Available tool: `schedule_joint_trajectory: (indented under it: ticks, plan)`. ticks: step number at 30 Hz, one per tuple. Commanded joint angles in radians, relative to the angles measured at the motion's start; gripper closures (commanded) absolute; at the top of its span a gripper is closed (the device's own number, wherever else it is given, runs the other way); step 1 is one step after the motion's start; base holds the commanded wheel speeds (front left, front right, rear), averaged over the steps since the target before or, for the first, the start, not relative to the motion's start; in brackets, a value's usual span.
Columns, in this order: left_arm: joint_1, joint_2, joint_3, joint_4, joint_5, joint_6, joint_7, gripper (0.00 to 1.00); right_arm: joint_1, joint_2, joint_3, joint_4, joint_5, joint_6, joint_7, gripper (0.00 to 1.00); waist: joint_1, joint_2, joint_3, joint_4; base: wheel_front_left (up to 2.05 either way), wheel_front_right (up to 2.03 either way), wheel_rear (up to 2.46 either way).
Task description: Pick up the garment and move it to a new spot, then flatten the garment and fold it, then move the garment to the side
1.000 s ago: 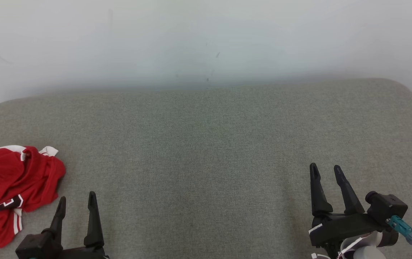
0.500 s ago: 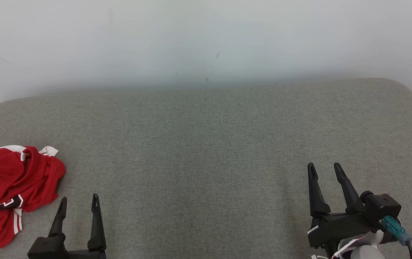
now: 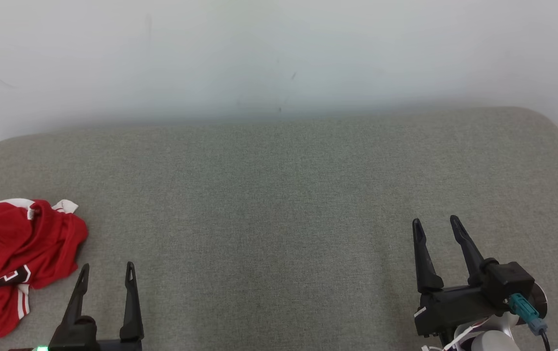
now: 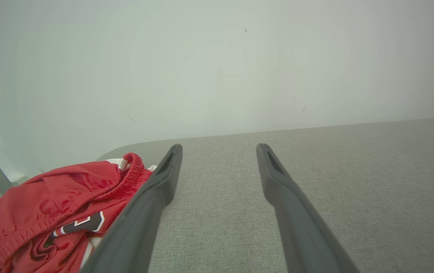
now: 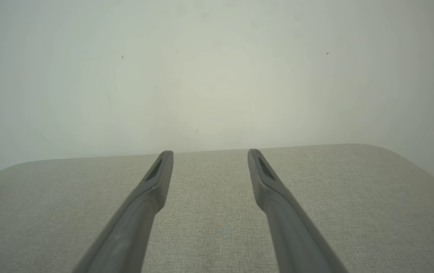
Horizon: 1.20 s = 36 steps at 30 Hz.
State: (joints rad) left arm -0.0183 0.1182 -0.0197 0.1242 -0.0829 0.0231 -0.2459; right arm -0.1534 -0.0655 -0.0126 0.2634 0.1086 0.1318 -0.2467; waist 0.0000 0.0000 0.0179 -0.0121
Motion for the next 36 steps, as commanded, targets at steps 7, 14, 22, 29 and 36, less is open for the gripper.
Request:
schedule_joint_trajectory:
  ticks: [7,14,22,29,36]
  plan:
    - [0.017,0.002,0.006,-0.011,0.072,0.008,-0.019,0.00,-0.009,0.005,-0.004,-0.004,-0.061,-0.002,-0.020,0.00,0.0000,0.0000,0.004,-0.005,0.00,0.00,0.00]
    - [0.014,-0.005,0.014,-0.029,0.075,0.007,-0.020,0.00,-0.006,0.007,-0.013,-0.027,-0.060,-0.002,-0.018,0.00,0.0000,0.0000,0.006,-0.005,0.00,0.00,0.00]
    - [0.016,-0.012,0.025,-0.026,0.070,-0.003,-0.020,0.00,-0.005,0.010,-0.013,-0.026,-0.055,-0.002,-0.018,0.00,0.0000,0.0000,0.008,-0.002,0.00,0.00,0.00]
    - [0.013,-0.016,0.033,-0.022,0.073,-0.005,-0.020,0.00,-0.004,0.010,-0.013,-0.021,-0.055,-0.002,-0.018,0.00,0.0000,0.0000,0.009,0.003,0.00,0.00,0.00]
    - [0.008,-0.023,0.042,-0.016,0.069,-0.013,-0.020,0.00,0.003,0.011,-0.005,-0.022,-0.059,-0.002,-0.018,0.00,0.0000,0.0000,0.016,0.038,0.00,0.00,0.00]
